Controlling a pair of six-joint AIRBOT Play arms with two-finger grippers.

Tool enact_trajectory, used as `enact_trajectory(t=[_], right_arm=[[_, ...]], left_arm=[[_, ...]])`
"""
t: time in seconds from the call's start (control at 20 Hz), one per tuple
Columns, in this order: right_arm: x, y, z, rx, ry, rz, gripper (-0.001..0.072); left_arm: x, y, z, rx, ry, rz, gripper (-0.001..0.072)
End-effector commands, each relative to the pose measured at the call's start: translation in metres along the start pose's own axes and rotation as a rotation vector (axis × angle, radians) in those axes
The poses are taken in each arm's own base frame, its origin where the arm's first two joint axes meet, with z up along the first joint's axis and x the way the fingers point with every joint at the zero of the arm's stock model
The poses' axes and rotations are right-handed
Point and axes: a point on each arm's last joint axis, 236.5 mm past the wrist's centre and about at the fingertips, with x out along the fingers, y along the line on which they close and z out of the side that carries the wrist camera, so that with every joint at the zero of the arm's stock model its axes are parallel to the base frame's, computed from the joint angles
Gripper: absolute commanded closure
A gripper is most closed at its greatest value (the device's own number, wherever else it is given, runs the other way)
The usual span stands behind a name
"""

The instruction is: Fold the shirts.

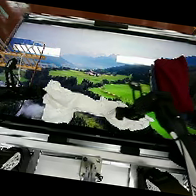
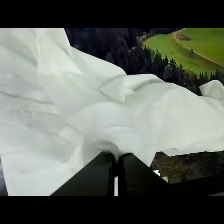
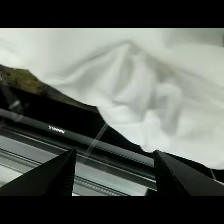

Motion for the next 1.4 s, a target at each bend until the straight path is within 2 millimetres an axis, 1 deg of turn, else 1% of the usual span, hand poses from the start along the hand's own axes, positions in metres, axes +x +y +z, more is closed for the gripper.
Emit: enact_trajectory(t=[0.0, 0.1, 0.2, 0.4, 0.45, 0.55, 0.65, 0.7, 0.75, 0.8, 0.9, 1.0, 1.05, 1.1, 1.15, 1.25, 1.35], right_arm=[[0.051, 0.022, -0.013, -0.079, 0.07, -0.038, 0.0123], [0.068, 0.014, -0.013, -0.064, 0.1, -0.06, 0.0123], [0.077, 0.009, -0.008, -0.061, 0.089, -0.071, 0.0123], [0.078, -0.007, 0.009, -0.039, 0.023, -0.14, 0.0133], [0.078, -0.011, 0.011, -0.024, 0.011, -0.156, 0.0248], [0.077, -0.014, 0.016, 0.025, -0.012, -0.173, 0.0664], [0.073, -0.013, 0.016, 0.027, -0.009, -0.173, 0.0656], [0.065, -0.011, 0.016, 0.005, -0.005, -0.175, 0.0657], [0.054, -0.011, 0.018, -0.024, -0.015, -0.183, 0.0656], [0.037, -0.011, 0.023, -0.047, -0.042, -0.196, 0.0656], [-0.007, -0.007, 0.037, -0.078, -0.144, -0.207, 0.0656], [-0.066, 0.003, 0.051, -0.105, -0.294, -0.198, 0.0656], [-0.1, 0.007, 0.057, -0.117, -0.381, -0.199, 0.0656], [-0.139, 0.006, 0.061, -0.118, -0.478, -0.213, 0.0656], [-0.178, 0.002, 0.064, -0.096, -0.577, -0.239, 0.0656], [-0.264, -0.022, 0.063, -0.001, -0.8, -0.325, 0.0656], [-0.339, -0.044, 0.052, 0.079, -0.994, -0.397, 0.0656]], left_arm=[[0.0, 0.0, -0.002, 0.002, 0.009, 0.001, 0.0668], [0.0, 0.0, -0.002, 0.002, 0.009, 0.001, 0.0668], [0.0, 0.0, -0.002, 0.002, 0.009, 0.001, 0.0668], [0.0, 0.0, -0.002, 0.002, 0.009, 0.001, 0.0668], [0.0, 0.0, -0.002, 0.002, 0.009, 0.001, 0.0668], [0.0, 0.001, -0.002, 0.002, 0.007, 0.002, 0.0668], [0.0, 0.001, 0.001, 0.002, -0.001, 0.003, 0.0668], [-0.002, 0.001, 0.004, 0.003, -0.011, 0.005, 0.0668], [-0.005, 0.001, 0.01, 0.005, -0.025, 0.008, 0.0668], [-0.009, 0.001, 0.019, 0.007, -0.046, 0.011, 0.0668], [-0.023, -0.002, 0.041, 0.02, -0.1, 0.016, 0.0668], [-0.043, -0.011, 0.072, 0.049, -0.176, 0.017, 0.0669], [-0.058, -0.02, 0.092, 0.074, -0.228, 0.015, 0.0668], [-0.076, -0.031, 0.113, 0.109, -0.286, 0.012, 0.0668], [-0.095, -0.044, 0.133, 0.153, -0.345, 0.008, 0.0669], [-0.143, -0.076, 0.171, 0.236, -0.476, -0.002, 0.0669], [-0.197, -0.112, 0.201, 0.316, -0.608, -0.015, 0.0668]])
